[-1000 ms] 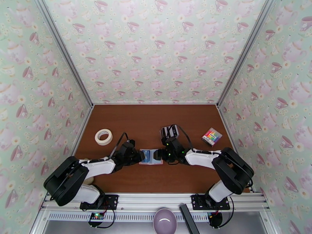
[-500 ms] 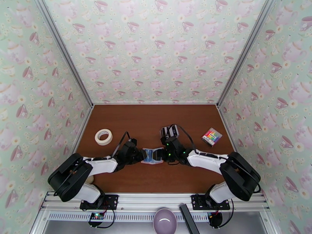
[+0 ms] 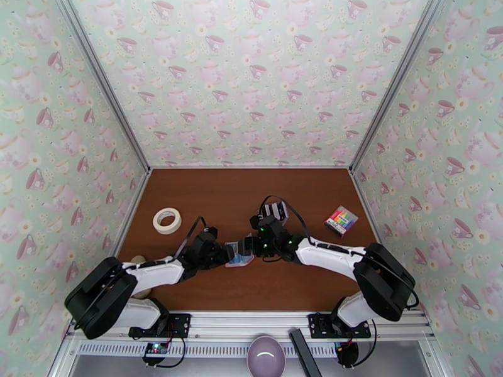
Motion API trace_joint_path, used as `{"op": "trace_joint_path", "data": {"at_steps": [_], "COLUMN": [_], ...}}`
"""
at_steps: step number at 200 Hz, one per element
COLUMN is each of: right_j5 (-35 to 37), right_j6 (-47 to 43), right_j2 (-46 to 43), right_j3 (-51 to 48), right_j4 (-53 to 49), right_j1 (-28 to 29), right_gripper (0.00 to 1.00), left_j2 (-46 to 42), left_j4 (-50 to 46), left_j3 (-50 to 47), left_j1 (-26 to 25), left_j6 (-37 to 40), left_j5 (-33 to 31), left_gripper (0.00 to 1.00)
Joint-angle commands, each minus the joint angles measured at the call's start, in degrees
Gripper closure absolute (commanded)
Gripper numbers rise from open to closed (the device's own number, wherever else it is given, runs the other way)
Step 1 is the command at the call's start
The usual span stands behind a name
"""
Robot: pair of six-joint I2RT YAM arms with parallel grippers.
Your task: Put the credit cards into the card holder
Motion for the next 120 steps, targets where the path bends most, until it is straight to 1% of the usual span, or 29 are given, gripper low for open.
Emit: {"op": "trace_joint_path", "data": {"at_steps": [1, 18, 38, 50, 80, 120], "right_j5": [-1.06, -1.49, -1.48, -1.37, -1.68, -2.53], "right_j6": [1.41, 1.98, 2.14, 2.31, 2.55, 2.99], "right_j2": [1.82, 3.01, 4.08, 4.24, 4.4, 6.35], "right_j3": [2.61, 3.76, 5.12, 5.5, 6.56, 8.66], "right_j4": [2.0, 2.75, 2.82, 2.78, 2.9, 3.71], "right_j1": [1.06, 1.75, 2.56, 2.85, 3.39, 4.44], "right_gripper": [0.26, 0.26, 0.26, 0.26, 0.26, 0.26], "left_j2": [-3.16, -6.05, -7.96, -8.96, -11.53, -11.86], "left_j4": [-7.45, -9.47, -11.4, -12.19, -12.82, -12.55], "left_j3": [-2.17, -2.79, -3.2, -3.5, -4.99, -5.08], "left_j1": [1.07, 1.92, 3.38, 4.17, 5.48, 6.58], "left_j6": [0.62, 1.36, 2.14, 2.36, 2.69, 3.99], "left_j5": [-1.6, -2.07, -2.0, -1.8, -1.71, -0.55], "left_gripper": [0.44, 0.42, 0.42, 0.46, 0.64, 0.67]}}
